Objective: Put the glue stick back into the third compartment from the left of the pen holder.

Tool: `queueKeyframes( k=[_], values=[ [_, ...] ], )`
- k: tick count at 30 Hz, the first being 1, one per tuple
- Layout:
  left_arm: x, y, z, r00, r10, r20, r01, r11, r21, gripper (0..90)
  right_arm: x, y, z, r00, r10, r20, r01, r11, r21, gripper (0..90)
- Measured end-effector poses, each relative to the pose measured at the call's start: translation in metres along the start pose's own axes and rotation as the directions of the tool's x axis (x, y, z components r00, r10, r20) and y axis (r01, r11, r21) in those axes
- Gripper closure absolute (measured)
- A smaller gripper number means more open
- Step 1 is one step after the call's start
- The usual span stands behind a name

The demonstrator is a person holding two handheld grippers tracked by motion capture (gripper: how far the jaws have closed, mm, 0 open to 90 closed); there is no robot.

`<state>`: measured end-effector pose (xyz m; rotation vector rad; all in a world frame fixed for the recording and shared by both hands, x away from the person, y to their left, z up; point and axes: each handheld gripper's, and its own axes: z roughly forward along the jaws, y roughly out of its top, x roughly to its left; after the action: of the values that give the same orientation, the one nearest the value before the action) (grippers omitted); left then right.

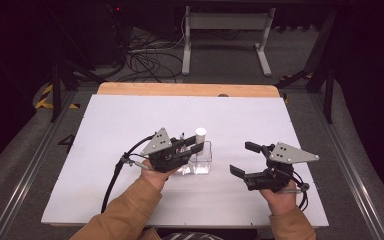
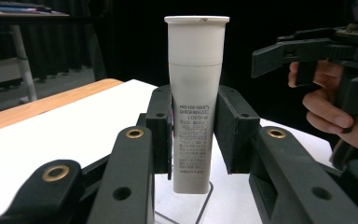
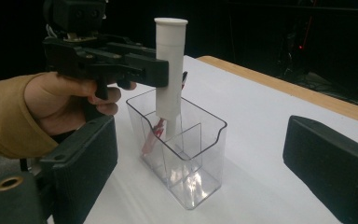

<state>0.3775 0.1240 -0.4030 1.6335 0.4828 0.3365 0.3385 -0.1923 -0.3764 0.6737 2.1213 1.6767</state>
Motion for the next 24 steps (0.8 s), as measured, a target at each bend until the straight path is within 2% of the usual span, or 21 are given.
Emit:
queueKeyframes(
  k=[3, 6, 9, 10, 12, 17, 18, 19, 24],
  values=[
    [-0.003, -0.003, 0.004, 1.0000, -0.003, -0.007, 0.003, 1.0000, 0.008, 69.3, 0.000, 0.000, 0.000, 1.0000, 0.002, -0.001, -0.002, 1.000, 0.002, 10.5],
    [-0.005, -0.005, 0.006, 0.9996, 0.012, -0.027, -0.011, 0.9998, 0.015, 69.2, 0.000, 0.000, 0.001, 1.0000, -0.002, -0.001, 0.002, 1.000, 0.004, 10.5],
    [-0.006, -0.007, 0.008, 0.9993, 0.003, -0.036, -0.002, 0.9999, 0.012, 69.3, 0.000, 0.000, 0.001, 1.0000, -0.002, -0.002, 0.002, 1.000, 0.003, 10.4],
    [-0.007, -0.010, 0.009, 0.9987, -0.003, -0.051, 0.003, 1.0000, 0.007, 69.3, 0.000, 0.000, 0.001, 1.0000, -0.001, -0.002, 0.001, 1.000, 0.003, 10.5],
    [-0.007, -0.011, 0.010, 0.9987, -0.005, -0.051, 0.006, 0.9999, 0.014, 69.2, 0.000, 0.000, 0.001, 1.0000, -0.002, 0.000, 0.002, 1.000, 0.005, 10.5],
    [-0.011, -0.017, 0.014, 0.9967, 0.008, -0.081, -0.006, 0.9996, 0.026, 69.2, 0.001, -0.001, 0.002, 1.0000, -0.005, -0.003, 0.005, 1.000, 0.008, 10.5],
    [-0.013, -0.019, 0.014, 0.9942, 0.035, -0.101, -0.033, 0.9993, 0.019, 69.3, 0.001, -0.001, 0.002, 1.0000, -0.005, -0.003, 0.005, 1.000, 0.009, 10.5],
    [-0.013, -0.019, 0.015, 0.9933, 0.040, -0.108, -0.039, 0.9992, 0.012, 69.2, 0.001, -0.001, 0.001, 1.0000, -0.004, -0.004, 0.004, 1.000, 0.011, 10.5],
    [-0.015, -0.018, 0.016, 0.9917, 0.047, -0.120, -0.042, 0.9983, 0.039, 69.1, 0.001, -0.001, 0.002, 1.0000, -0.004, -0.004, 0.004, 1.000, 0.009, 10.5]
  ],
)
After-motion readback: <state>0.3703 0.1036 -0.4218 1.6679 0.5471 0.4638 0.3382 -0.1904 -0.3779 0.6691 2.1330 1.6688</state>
